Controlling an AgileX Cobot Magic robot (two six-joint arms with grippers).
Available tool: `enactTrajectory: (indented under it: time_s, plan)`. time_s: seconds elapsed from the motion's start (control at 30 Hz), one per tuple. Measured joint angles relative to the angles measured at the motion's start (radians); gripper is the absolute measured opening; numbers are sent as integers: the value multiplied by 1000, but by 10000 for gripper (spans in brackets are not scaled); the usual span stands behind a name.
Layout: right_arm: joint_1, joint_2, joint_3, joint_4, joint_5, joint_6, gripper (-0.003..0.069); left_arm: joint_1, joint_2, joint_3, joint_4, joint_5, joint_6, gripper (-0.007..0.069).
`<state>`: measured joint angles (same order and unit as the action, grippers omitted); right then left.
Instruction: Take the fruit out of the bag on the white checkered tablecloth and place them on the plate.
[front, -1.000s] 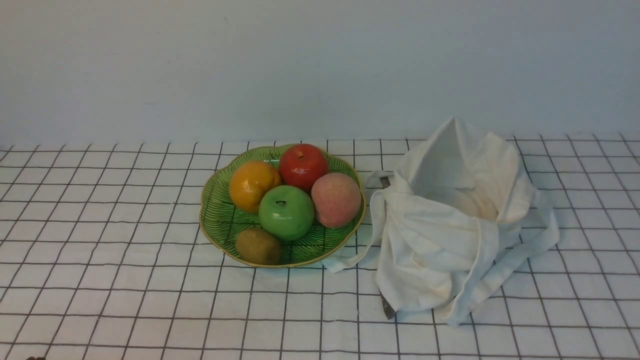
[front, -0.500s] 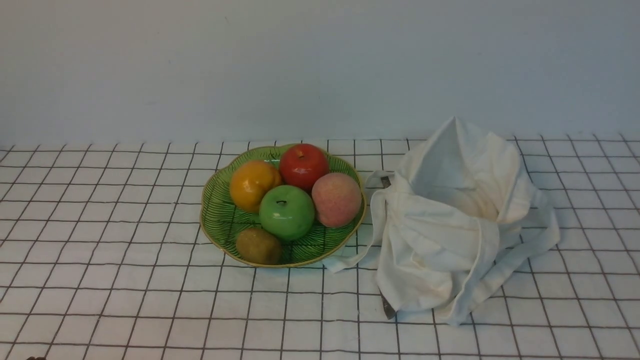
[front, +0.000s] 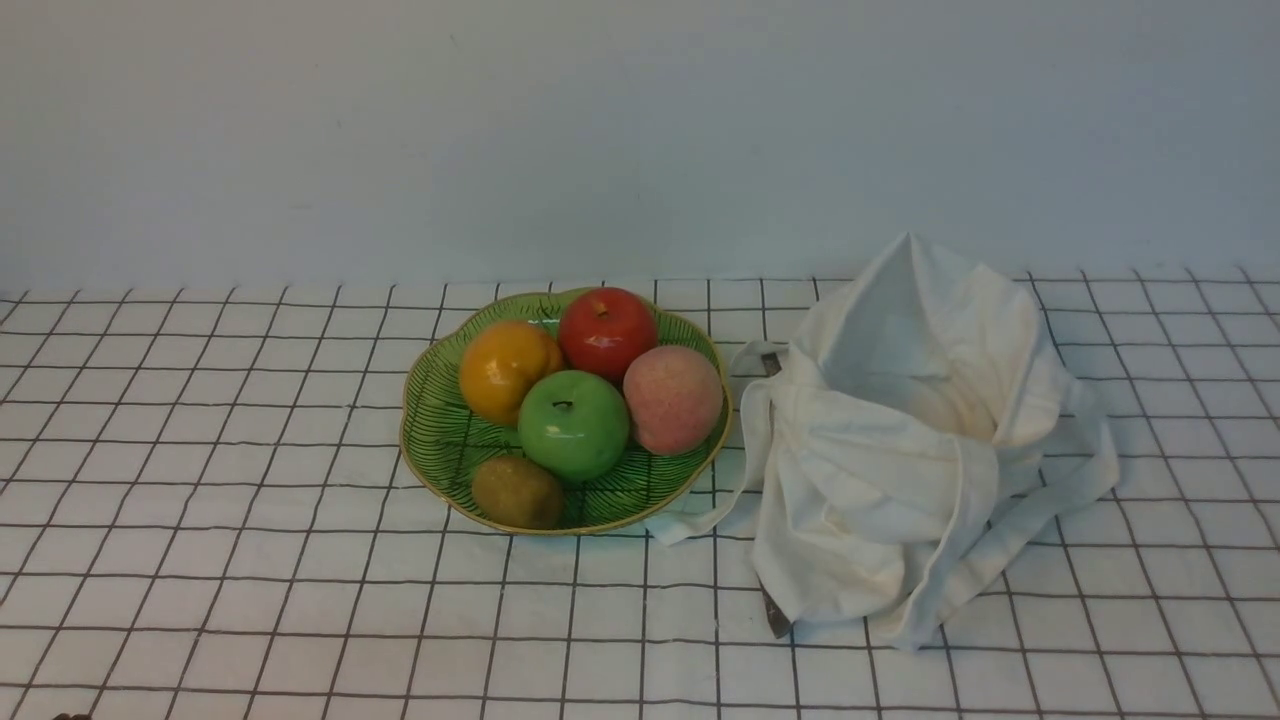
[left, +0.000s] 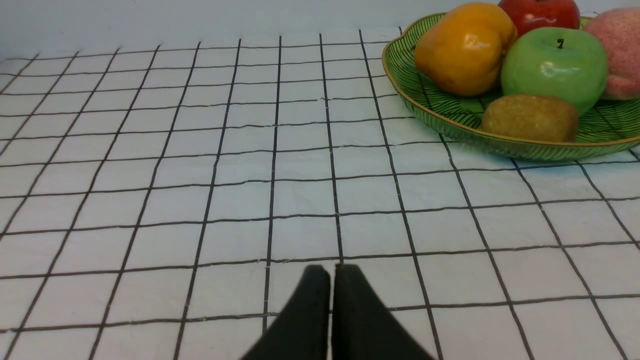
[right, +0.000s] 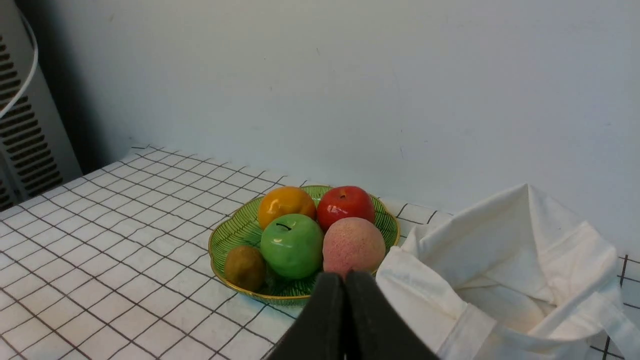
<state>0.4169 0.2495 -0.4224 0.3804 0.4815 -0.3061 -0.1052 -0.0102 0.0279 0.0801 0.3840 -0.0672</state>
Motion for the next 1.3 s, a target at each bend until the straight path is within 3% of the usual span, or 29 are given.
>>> enactTrajectory:
  time_s: [0.4,0.67,0.97,1.3]
  plan:
    - [-8,-33,57,-76,-44,47,-14,0,0,0,0,0,0,-8]
    - [-202,-206,297,-348,-116,313,-14,0,0,0,0,0,0,-8]
    - [-391,-257,439,-407,-121,348,-15,0,0,0,0,0,0,-8]
    - [-410,-257,449,-409,-130,350,-15,0,0,0,0,0,0,-8]
